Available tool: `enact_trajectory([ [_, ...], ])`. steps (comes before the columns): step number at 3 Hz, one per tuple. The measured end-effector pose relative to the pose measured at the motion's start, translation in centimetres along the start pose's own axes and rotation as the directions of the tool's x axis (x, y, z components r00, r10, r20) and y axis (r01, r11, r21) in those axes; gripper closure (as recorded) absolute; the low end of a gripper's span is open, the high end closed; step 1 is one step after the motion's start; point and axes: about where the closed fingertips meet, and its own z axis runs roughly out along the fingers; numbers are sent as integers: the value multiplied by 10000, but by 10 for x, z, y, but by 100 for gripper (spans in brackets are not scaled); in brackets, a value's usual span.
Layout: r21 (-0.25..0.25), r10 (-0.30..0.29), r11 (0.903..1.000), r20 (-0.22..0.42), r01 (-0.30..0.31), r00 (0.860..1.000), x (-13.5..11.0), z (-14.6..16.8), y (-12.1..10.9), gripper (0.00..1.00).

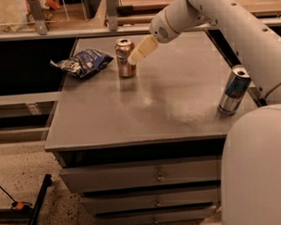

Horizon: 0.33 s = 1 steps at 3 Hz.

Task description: Move orange can near blue chip bag

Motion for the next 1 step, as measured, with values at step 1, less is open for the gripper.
enact_trajectory([
  [1, 8, 27, 10000, -30, -26, 10000, 1, 0, 0, 0],
])
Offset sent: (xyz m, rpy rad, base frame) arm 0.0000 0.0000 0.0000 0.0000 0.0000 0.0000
